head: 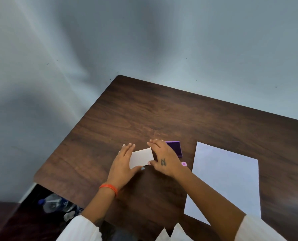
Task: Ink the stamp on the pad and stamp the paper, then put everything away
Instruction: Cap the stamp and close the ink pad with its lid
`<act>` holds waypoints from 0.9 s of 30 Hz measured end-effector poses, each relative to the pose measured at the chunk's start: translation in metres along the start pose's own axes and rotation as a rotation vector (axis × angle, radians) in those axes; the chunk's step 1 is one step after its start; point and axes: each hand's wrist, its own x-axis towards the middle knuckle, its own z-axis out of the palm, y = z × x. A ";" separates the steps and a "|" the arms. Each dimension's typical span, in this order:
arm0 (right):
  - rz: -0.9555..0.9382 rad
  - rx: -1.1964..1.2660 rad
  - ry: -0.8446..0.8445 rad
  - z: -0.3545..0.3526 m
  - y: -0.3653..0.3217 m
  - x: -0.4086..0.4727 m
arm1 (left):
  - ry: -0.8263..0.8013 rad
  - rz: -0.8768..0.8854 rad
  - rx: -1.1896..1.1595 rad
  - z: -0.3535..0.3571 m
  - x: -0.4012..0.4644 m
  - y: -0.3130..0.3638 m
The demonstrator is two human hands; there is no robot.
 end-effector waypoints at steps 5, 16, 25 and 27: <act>-0.086 -0.209 -0.200 0.016 0.001 0.008 | -0.062 -0.017 -0.012 0.006 -0.006 -0.020; -0.042 -0.108 -0.101 0.003 0.008 0.000 | 0.007 0.049 -0.008 0.003 0.001 -0.008; 0.117 -0.012 0.036 -0.042 0.049 -0.023 | -0.057 0.147 0.024 0.015 0.031 0.055; 0.154 -0.009 0.028 -0.046 0.056 -0.024 | -0.090 0.148 0.044 0.020 0.037 0.062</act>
